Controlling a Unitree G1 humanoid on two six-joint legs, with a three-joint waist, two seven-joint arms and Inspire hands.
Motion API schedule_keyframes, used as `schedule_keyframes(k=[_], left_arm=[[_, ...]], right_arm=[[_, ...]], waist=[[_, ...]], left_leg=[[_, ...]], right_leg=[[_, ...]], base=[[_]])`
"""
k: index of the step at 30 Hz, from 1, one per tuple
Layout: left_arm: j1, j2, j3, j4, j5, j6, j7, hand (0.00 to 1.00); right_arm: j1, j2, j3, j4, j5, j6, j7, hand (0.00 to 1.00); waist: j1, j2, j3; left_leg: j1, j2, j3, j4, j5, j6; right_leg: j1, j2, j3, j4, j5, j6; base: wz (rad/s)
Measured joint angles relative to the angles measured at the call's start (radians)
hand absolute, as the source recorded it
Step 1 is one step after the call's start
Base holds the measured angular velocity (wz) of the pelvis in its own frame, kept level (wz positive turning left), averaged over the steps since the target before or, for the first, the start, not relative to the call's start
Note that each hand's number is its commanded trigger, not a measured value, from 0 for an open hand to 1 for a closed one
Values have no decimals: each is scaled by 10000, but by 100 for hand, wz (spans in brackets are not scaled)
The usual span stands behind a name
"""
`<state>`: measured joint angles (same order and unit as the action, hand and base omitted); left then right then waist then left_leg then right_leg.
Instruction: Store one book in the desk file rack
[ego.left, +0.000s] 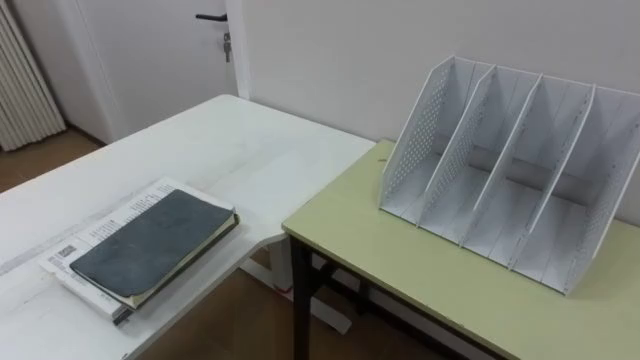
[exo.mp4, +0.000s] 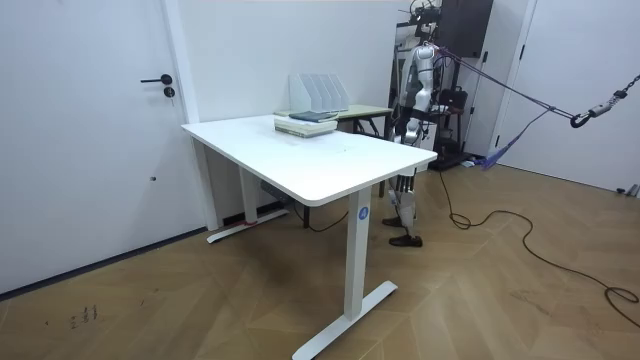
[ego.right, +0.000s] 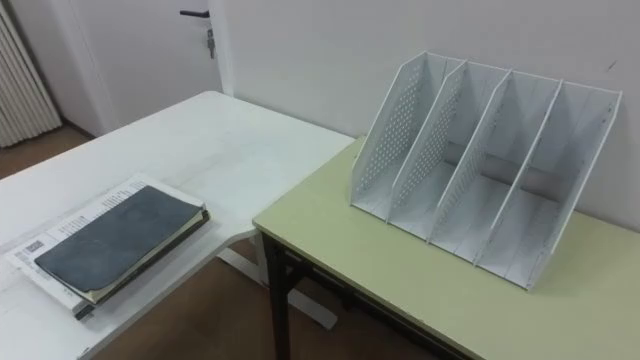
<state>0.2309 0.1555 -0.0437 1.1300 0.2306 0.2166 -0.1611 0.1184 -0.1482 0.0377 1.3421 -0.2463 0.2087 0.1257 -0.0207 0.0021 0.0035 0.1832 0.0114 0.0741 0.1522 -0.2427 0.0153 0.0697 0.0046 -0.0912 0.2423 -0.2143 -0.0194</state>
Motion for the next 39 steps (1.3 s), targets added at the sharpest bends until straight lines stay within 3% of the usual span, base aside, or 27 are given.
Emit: schedule_keyframes(k=[20,26,33,36,39], left_arm=[[-2,-42,-6,-21,205,-31,-50,0],[-119,-14,-13,-212,704,-230,40,0],[-257,253,-79,-1703,1799,-282,478,0],[-580,260,106,-2502,1750,-886,1039,0],[-687,83,98,-3889,1869,-1158,1138,0]], right_arm=[[2,1,-3,-17,-1,-17,0,0],[-6,-2,-1,-80,-209,-297,-21,0],[-276,-31,114,-237,-444,-710,-90,0],[-393,-80,116,-259,-788,-966,-191,0],[-403,-124,109,-353,-959,-1138,-275,0]], waist=[[-8,-28,-9],[-20,-131,10],[-154,-180,57],[-149,-165,71],[-163,-161,60]], left_leg=[[12,-2,37,5,1,0],[23,-25,-12,120,2,1],[-191,-34,-219,154,-3,14],[-221,-23,-236,125,-1,15],[-236,-28,-226,122,2,14]], right_leg=[[4,8,11,-2,0,1],[82,-28,5,-15,3,6],[-31,-38,-185,-31,51,15],[-33,-16,-204,-55,73,0],[-11,-8,-165,-8,76,-1]], base=[[0],[0],[7],[3],[-3]])
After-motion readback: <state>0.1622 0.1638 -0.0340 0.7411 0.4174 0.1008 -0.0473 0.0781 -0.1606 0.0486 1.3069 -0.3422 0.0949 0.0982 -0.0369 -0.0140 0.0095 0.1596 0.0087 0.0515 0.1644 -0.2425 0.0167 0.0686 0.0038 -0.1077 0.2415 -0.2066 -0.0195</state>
